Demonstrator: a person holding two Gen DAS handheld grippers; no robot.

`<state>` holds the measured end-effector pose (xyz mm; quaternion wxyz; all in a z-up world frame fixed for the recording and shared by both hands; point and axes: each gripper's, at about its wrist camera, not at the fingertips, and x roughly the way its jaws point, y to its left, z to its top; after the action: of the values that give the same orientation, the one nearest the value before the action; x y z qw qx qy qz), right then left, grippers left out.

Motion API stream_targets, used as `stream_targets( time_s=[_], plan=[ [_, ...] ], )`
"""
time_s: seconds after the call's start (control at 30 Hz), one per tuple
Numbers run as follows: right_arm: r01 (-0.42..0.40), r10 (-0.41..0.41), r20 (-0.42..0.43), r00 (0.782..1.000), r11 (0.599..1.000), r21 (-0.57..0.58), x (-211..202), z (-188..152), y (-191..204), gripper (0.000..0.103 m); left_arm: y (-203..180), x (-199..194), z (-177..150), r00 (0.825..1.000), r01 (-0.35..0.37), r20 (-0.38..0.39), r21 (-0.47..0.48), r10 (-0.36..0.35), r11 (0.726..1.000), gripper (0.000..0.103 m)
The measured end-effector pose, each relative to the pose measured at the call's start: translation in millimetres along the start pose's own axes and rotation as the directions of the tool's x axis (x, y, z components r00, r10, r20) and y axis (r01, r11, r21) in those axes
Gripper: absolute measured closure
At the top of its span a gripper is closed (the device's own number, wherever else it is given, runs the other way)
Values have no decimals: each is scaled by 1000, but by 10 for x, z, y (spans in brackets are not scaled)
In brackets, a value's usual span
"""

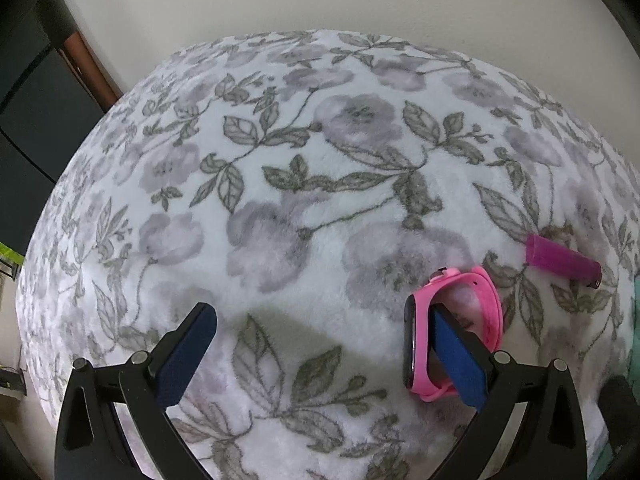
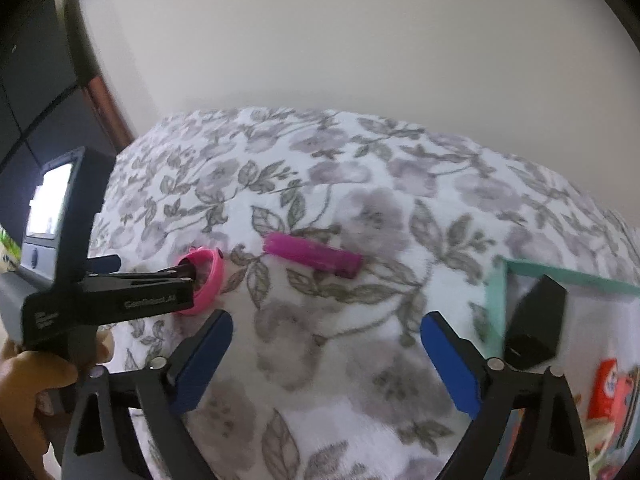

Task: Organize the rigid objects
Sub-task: 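Grasp the pink watch band with the left tool while the right tool grasps the magenta lighter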

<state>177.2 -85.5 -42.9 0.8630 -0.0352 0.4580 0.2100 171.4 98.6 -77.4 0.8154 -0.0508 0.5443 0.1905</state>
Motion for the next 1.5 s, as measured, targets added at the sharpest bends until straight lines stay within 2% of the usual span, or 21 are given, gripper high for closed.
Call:
stream_targets(
  time_s=[0.07,0.2,0.33,0.5,0.57,0.73,0.83,0.9,0.93,1.0,1.07,1.23,1.27,1.37,1.5],
  plan=[
    [14,-15,-17,1000,999,-42,93,80,84,7,25,16,12,1000,20,-9,-9,-20,1000,0],
    [101,-110,-60,992,984,-149,300,193,256,10,74,39,17,998,55,-25,-25,-55,998,0],
    [190,-212,-56,976,944,-270,493,243,424,11,122,85,40,995,86,-39,-37,-87,996,0],
    [230,-271,-50,961,890,-393,666,281,580,14,155,106,56,993,102,-47,-36,-104,994,0],
    [225,-268,-44,962,879,-419,708,307,604,16,195,142,79,993,109,-49,-38,-111,993,0],
    [174,-220,-64,973,892,-417,804,416,541,20,235,175,101,991,117,-54,-51,-120,992,0],
    [122,-169,-83,982,906,-405,818,431,512,29,271,202,102,990,126,-60,-60,-129,990,0],
    [78,-125,-104,987,924,-376,819,430,489,42,275,215,104,990,123,-62,-57,-126,991,0],
    [66,-113,-109,988,930,-363,825,432,480,44,283,228,106,990,121,-63,-58,-125,991,0],
    [52,-102,-118,988,930,-365,810,409,504,55,285,253,115,990,118,-64,-56,-122,991,0],
    [42,-97,-131,987,928,-370,749,345,549,61,287,262,115,990,120,-66,-57,-124,991,0],
    [-25,-38,-167,985,933,-358,621,167,635,63,283,263,106,990,121,-68,-58,-125,991,0],
    [-28,-35,-167,985,934,-356,613,140,643,66,276,260,99,990,121,-68,-58,-125,991,0],
    [-26,-27,-159,987,945,-327,614,122,645,68,272,224,76,989,130,-65,-64,-134,989,1],
    [-16,-29,-146,989,955,-297,646,151,622,68,261,150,73,989,135,-59,-60,-139,989,10]
  ],
)
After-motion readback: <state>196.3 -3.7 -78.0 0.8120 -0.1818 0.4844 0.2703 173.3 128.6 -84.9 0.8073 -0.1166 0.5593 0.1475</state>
